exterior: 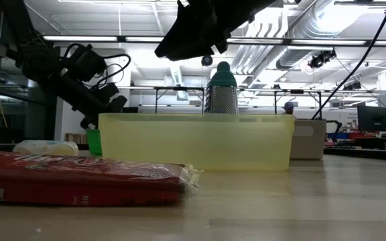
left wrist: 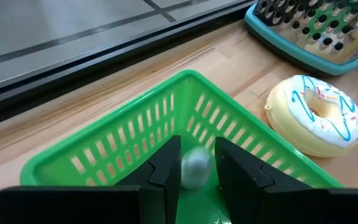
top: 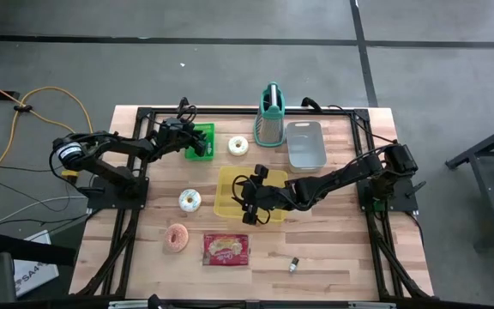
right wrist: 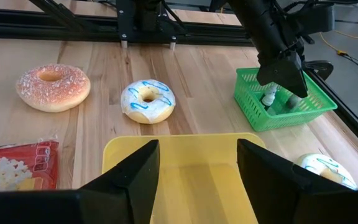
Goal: Pick & Place Food Item
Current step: Put the purple food coloring bottle into the green bin, then put the green food coloring bottle into the green bin
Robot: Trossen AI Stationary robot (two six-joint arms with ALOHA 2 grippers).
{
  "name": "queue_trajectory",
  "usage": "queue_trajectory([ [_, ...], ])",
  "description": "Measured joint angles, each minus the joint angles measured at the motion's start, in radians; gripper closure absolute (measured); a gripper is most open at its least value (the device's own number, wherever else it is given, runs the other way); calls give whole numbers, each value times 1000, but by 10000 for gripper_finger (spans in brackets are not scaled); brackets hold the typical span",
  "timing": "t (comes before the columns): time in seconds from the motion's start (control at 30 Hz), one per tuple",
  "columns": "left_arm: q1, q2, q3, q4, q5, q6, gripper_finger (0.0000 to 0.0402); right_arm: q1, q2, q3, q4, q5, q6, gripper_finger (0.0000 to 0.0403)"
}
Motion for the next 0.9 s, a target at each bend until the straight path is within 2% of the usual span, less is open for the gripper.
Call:
queue_trajectory([
  [0.43, 0, 0, 0, 5, 3, -2, 307, 0, 0, 0, 0, 0, 0, 202],
  [0.57, 0, -10, 0, 67, 55, -8, 307, 0, 0, 0, -1, 0, 0, 202],
  [0.73, -3, -98, 5, 65, 99, -14, 307, 0, 0, 0, -1, 0, -1, 202],
  [0.9, -31, -210, 5, -59, 103, -8, 307, 0, 0, 0, -1, 0, -3, 202],
])
